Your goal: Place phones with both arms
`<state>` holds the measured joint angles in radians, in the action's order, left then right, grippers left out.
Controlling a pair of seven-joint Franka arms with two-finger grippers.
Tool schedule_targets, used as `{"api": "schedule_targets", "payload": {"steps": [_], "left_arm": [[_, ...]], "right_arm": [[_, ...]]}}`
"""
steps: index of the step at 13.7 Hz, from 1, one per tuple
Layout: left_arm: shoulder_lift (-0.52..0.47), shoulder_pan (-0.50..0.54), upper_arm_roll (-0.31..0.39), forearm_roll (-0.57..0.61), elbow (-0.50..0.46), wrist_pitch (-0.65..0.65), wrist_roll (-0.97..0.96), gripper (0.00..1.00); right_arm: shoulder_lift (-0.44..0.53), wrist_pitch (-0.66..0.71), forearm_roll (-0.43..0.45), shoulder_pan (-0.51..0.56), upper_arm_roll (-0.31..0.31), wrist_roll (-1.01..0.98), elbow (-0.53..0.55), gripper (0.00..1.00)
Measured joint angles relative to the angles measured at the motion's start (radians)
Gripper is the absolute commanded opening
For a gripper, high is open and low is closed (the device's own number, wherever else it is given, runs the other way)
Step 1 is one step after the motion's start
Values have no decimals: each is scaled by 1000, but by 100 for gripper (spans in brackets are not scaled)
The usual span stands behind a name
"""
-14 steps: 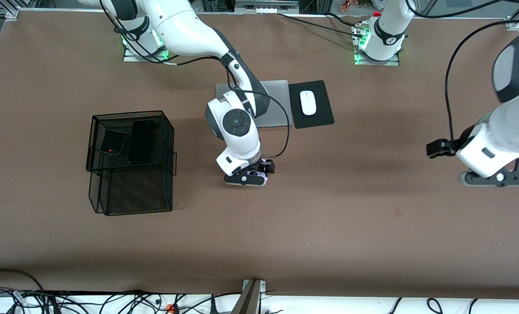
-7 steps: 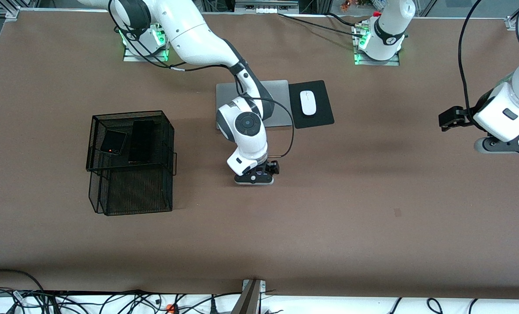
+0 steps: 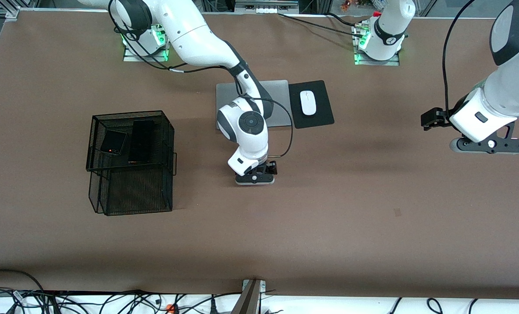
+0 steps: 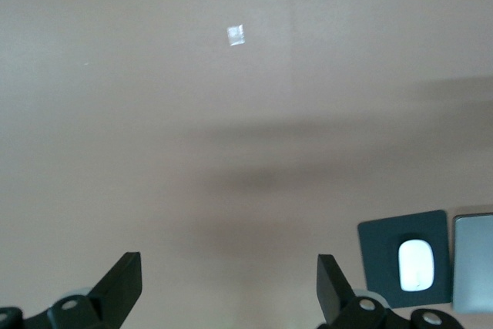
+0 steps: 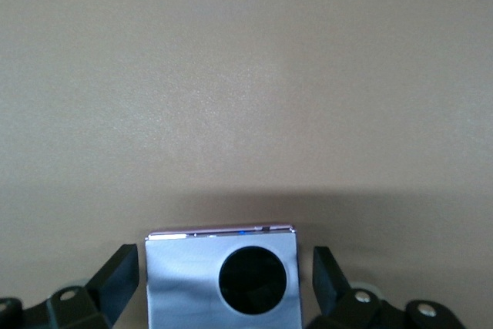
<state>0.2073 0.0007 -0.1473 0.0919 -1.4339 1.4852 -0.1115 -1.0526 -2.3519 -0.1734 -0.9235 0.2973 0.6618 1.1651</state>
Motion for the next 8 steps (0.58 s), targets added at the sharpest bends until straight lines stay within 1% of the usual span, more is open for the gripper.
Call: {"api": "schedule_targets", "payload": {"steps": [3,6,8], "left_arm": [[-36,23,1,-16,-67,60,0,100],[-49,28,9,-16,-69,74,0,100],[-56,38,15,-16,-69,77,0,100]], "right_arm": [[-3,0,0,-11,0,0,1,100],[-4,1,4,-16,0,0,4,100],[-5,1,23,-16,0,0,7,100]]}}
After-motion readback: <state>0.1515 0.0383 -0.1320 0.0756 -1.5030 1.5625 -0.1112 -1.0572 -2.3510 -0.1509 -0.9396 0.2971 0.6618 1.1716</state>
